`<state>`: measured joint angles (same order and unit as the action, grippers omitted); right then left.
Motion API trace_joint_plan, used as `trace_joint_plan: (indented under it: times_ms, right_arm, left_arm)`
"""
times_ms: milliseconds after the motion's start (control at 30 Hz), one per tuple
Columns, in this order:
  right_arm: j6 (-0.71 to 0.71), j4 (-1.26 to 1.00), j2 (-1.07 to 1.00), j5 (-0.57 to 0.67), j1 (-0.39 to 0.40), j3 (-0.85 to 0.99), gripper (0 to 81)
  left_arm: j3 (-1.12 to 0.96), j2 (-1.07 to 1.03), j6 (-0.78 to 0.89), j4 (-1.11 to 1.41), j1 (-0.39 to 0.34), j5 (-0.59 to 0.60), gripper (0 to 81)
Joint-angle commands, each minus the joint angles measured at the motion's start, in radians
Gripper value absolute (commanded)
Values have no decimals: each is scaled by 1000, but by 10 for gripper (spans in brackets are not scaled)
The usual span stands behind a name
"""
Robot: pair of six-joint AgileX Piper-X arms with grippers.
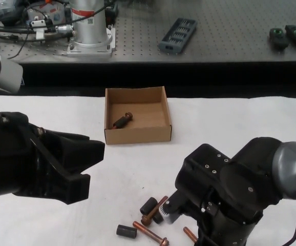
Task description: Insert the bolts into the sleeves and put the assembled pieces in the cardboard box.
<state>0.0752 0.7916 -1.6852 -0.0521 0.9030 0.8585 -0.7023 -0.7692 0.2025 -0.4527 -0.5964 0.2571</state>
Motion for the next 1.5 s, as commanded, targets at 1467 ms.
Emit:
trace_joint_plan:
  times_ms: [1467]
  right_arm:
    - [-202,118,353,-174,-5,-4,70]
  left_arm:
    - [-4,8,-23,-2,-5,-29,201]
